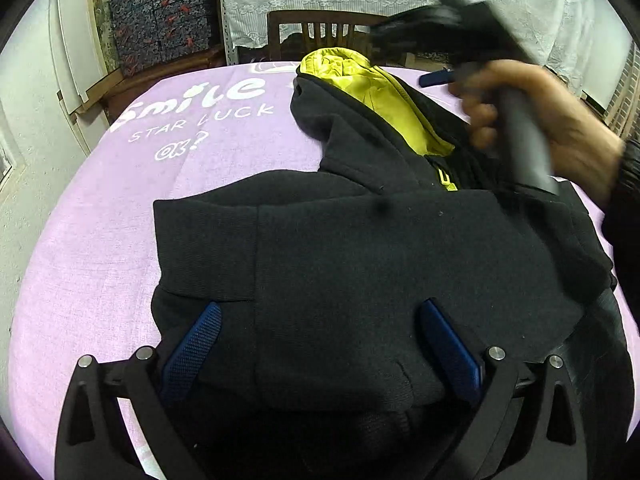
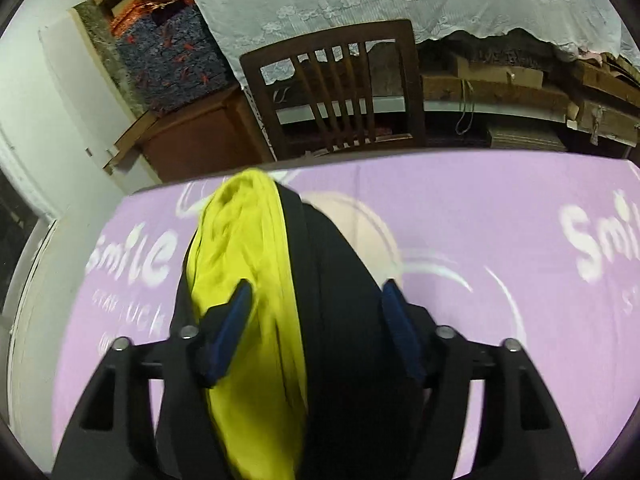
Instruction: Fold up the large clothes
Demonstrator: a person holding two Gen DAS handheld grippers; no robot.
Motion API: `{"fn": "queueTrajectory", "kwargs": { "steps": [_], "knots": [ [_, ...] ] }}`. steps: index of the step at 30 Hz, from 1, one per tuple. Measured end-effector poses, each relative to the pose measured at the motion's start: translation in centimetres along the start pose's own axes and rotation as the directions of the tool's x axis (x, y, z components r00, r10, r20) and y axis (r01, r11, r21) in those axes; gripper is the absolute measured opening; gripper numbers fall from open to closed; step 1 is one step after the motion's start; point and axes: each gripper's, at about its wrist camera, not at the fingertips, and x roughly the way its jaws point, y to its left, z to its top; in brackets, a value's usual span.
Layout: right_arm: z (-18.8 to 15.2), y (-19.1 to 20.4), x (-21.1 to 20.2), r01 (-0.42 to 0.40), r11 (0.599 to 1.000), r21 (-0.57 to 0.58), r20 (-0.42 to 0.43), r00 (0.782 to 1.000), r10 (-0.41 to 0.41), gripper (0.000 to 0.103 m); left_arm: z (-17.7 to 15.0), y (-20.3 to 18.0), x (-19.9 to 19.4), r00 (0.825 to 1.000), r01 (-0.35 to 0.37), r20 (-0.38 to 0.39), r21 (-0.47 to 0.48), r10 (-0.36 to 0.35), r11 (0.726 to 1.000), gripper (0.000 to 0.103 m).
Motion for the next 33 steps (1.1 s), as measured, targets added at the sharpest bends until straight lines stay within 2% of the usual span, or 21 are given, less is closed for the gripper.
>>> {"fn": "queueTrajectory", "kwargs": {
  "steps": [2,3,4,5,6,7,9,13,18,22,27,30,33],
  "knots": [
    [-0.1,0.6,2.7,0.063,0.997,-0.046,-0.039,0.997,-0.065,0.076,0.1,-0.1,0.1,1.0,0.003,0.0,-0.004,-0.003,1.0,0.1],
    [-0.3,0.5,3.1,0.065,0.997,-0.05,-0.044,0.997,-0.067,0.073,0.0,0.2,0.3,1.0,0.005,0.0,-0.007,-0.005,1.0,0.1],
    [-0.4,0.5,3.0,0.052,0.997,-0.052,-0.02,0.998,-0.053,0.056,0.0,0.2,0.3,1.0,0.006,0.0,-0.008,-0.006,1.0,0.1],
    [-0.3,0.3,2.6,0.021,0.999,-0.042,-0.015,1.0,-0.022,0.026,0.1,0.2,0.3,1.0,0.007,0.0,-0.009,-0.007,1.0,0.1],
    [-0.3,0.3,2.6,0.021,0.999,-0.042,-0.015,1.0,-0.022,0.023,0.1,0.3,0.3,1.0,0.009,0.001,-0.01,-0.009,1.0,0.1],
    [-0.2,0.1,0.9,-0.011,1.0,-0.023,0.015,1.0,0.011,0.017,-0.1,0.3,0.2,1.0,0.01,0.002,-0.012,-0.01,1.0,0.1],
    [-0.2,0.1,-0.3,-0.029,0.999,-0.03,0.037,0.999,0.03,0.016,-0.2,0.5,0.1,1.0,0.017,0.004,-0.018,-0.017,1.0,0.1],
    [-0.5,0.8,-6.6,-0.107,0.992,-0.065,0.126,0.985,0.115,0.016,-0.4,1.2,-0.2,0.999,0.049,0.015,-0.04,-0.049,0.998,0.1],
    [-3.8,2.7,-13.7,-0.108,0.978,-0.18,0.179,0.974,0.14,0.016,-0.5,2.8,-0.8,0.989,0.143,0.05,-0.118,-0.138,0.983,0.1],
    [-7.7,3.7,-18.9,-0.096,0.958,-0.27,0.214,0.964,0.157,0.016,-0.4,3.8,-1.2,0.98,0.193,0.071,-0.16,-0.183,0.968,0.1],
    [-14.8,3.6,-23.6,-0.053,0.927,-0.372,0.232,0.961,0.148,0.016,-0.6,4.3,-1.3,0.979,0.196,0.083,-0.177,-0.184,0.964,0.1],
    [-19.2,2.3,-24.7,-0.054,0.921,-0.387,0.217,0.965,0.148,0.016,-0.9,4.8,-1.6,0.975,0.216,0.093,-0.198,-0.201,0.956,0.1],
    [-23.4,0.7,-23.7,-0.021,0.917,-0.399,0.16,0.983,0.092,0.024,-1.0,5.5,-1.7,0.968,0.246,0.102,-0.224,-0.228,0.943,0.1]
  ]
}}
